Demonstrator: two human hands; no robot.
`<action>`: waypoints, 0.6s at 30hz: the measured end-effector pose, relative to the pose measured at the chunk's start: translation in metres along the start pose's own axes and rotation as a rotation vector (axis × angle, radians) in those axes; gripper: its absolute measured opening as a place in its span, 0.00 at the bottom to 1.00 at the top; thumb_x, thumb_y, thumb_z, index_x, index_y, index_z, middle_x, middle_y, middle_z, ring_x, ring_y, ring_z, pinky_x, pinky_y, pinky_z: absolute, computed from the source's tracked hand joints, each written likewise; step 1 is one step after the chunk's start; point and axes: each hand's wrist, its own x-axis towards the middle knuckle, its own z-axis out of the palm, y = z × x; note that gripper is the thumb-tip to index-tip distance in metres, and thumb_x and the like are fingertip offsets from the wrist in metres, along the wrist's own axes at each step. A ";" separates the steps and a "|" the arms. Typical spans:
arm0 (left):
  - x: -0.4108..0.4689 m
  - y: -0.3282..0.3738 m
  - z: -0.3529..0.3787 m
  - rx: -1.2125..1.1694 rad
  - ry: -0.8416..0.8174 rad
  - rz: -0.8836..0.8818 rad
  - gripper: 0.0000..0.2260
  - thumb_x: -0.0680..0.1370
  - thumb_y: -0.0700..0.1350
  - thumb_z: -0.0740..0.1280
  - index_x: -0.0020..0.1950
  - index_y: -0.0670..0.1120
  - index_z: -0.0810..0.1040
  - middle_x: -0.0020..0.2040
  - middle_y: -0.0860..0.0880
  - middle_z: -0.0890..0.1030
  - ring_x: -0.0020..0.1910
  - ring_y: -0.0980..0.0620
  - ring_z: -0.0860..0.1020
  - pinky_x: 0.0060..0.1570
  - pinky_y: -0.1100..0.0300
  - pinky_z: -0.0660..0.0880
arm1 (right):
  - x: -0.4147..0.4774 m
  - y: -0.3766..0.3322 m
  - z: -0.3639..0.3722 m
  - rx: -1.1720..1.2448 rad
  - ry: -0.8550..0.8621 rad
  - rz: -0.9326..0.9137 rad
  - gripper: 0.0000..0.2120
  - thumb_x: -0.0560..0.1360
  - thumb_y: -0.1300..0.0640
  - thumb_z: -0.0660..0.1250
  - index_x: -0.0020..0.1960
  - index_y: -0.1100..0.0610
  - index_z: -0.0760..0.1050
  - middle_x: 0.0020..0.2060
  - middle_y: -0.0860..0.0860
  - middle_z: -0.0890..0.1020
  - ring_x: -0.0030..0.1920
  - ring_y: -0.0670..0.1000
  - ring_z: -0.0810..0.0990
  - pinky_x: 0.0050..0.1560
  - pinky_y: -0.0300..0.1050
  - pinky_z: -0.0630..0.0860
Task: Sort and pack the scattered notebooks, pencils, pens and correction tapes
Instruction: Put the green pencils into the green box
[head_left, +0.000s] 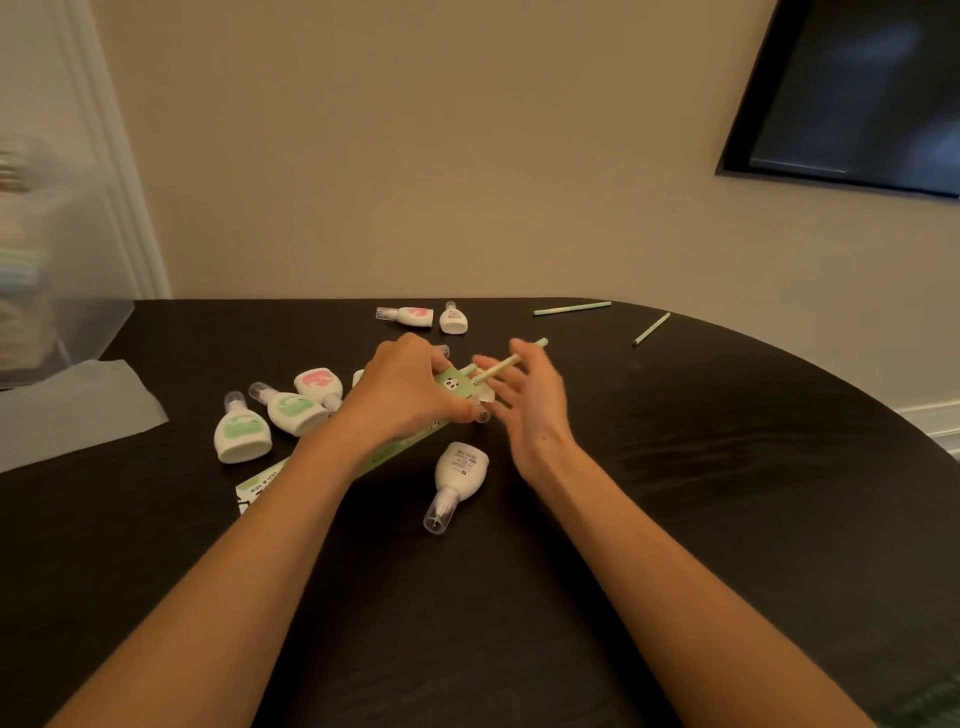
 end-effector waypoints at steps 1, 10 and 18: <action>-0.001 0.001 0.000 0.009 -0.004 -0.015 0.23 0.65 0.52 0.76 0.57 0.45 0.80 0.52 0.48 0.79 0.46 0.55 0.71 0.42 0.60 0.67 | 0.002 -0.003 -0.004 0.002 0.017 -0.038 0.13 0.80 0.56 0.57 0.64 0.53 0.67 0.50 0.54 0.81 0.50 0.53 0.81 0.56 0.51 0.77; -0.003 0.006 0.004 0.046 -0.002 -0.086 0.13 0.70 0.50 0.73 0.46 0.42 0.81 0.38 0.49 0.75 0.36 0.55 0.70 0.28 0.65 0.61 | -0.009 0.001 -0.006 -0.435 -0.169 -0.065 0.10 0.79 0.56 0.58 0.56 0.48 0.75 0.58 0.52 0.78 0.56 0.49 0.77 0.57 0.43 0.74; 0.003 0.015 0.012 0.108 0.007 -0.125 0.14 0.71 0.49 0.71 0.52 0.42 0.79 0.43 0.46 0.76 0.45 0.50 0.74 0.31 0.63 0.63 | -0.005 -0.006 -0.013 -0.446 -0.254 0.022 0.17 0.81 0.51 0.53 0.62 0.56 0.75 0.45 0.49 0.82 0.50 0.45 0.79 0.56 0.42 0.74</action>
